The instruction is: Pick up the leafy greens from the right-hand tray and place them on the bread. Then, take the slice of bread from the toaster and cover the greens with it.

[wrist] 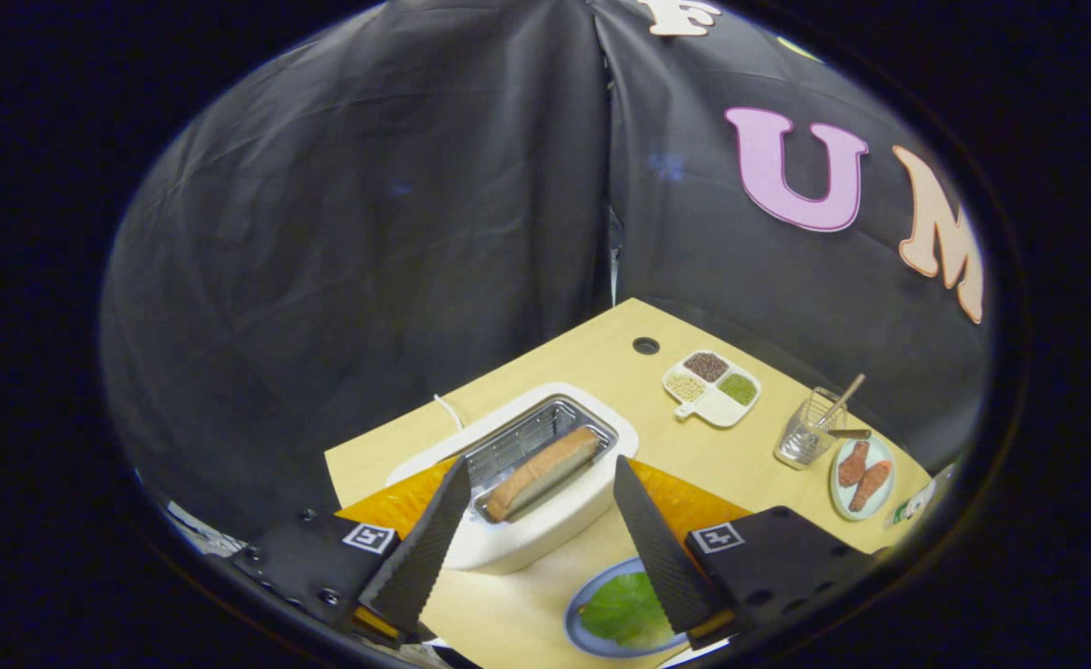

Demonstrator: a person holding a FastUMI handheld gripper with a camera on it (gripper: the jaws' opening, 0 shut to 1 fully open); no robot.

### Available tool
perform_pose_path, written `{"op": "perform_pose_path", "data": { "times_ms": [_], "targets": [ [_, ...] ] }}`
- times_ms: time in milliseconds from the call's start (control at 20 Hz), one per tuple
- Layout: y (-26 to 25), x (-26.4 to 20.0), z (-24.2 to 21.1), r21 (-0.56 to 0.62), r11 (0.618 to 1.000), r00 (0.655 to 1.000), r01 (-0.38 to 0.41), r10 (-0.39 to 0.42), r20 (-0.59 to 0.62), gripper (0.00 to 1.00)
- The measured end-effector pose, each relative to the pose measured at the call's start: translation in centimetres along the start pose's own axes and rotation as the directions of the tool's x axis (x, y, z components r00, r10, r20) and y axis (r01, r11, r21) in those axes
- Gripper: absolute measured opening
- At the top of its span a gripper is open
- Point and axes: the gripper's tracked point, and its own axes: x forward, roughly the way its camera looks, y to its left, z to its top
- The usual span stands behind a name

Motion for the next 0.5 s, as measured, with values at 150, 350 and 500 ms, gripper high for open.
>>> {"op": "perform_pose_path", "data": {
  "times_ms": [150, 350, 500],
  "targets": [
    [-0.1, 1.6, 0.3, -0.008, 1.000, 0.999, 0.029, -0.029, -0.012, 0.99],
    [0.0, 3.4, -0.3, -0.001, 0.999, 0.998, 0.047, -0.047, -0.047, 0.98],
    [0.2, 4.5, -0.7, 0.026, 0.999, 0.996, 0.045, -0.043, -0.078, 0.98]
  ]
}}
